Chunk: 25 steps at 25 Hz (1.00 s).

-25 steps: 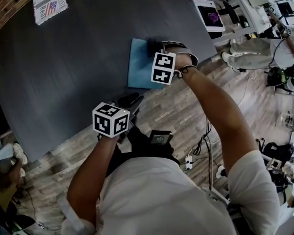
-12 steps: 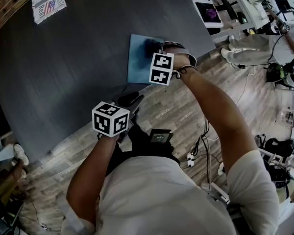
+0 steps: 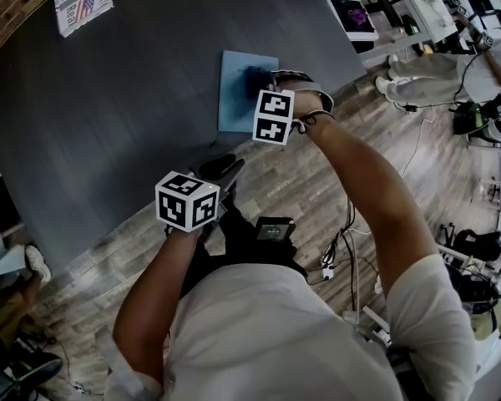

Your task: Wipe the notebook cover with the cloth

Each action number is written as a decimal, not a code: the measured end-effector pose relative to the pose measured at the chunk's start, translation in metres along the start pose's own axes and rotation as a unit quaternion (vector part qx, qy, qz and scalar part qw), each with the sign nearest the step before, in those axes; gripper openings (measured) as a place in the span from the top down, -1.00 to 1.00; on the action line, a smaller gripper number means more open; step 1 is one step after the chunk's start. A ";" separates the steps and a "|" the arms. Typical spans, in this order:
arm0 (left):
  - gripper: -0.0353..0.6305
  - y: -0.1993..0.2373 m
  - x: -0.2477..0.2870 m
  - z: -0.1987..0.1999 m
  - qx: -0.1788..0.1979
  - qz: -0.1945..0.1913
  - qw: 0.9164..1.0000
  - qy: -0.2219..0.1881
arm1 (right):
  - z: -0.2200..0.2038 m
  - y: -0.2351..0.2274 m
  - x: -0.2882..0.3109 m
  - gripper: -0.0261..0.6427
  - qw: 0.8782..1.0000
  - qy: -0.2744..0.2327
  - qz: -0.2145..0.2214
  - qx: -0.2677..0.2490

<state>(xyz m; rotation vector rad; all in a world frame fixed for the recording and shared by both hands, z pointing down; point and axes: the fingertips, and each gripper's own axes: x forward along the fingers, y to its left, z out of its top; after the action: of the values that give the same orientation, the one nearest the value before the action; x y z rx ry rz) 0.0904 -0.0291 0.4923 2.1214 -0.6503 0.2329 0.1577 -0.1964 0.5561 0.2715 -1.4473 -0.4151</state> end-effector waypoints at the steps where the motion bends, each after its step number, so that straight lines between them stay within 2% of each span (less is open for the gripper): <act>1: 0.61 0.000 -0.001 -0.001 0.000 0.000 1.000 0.001 | 0.001 0.001 -0.001 0.61 1.000 0.000 0.000 0.000; 25: 0.61 -0.012 -0.031 -0.023 0.015 -0.007 1.000 0.013 | 0.015 0.046 -0.024 0.61 1.000 0.004 0.005 0.018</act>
<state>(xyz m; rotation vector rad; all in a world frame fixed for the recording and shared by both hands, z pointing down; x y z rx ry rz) 0.0718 0.0066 0.4859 2.1467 -0.6215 0.2631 0.1459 -0.1435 0.5558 0.2947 -1.4487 -0.3803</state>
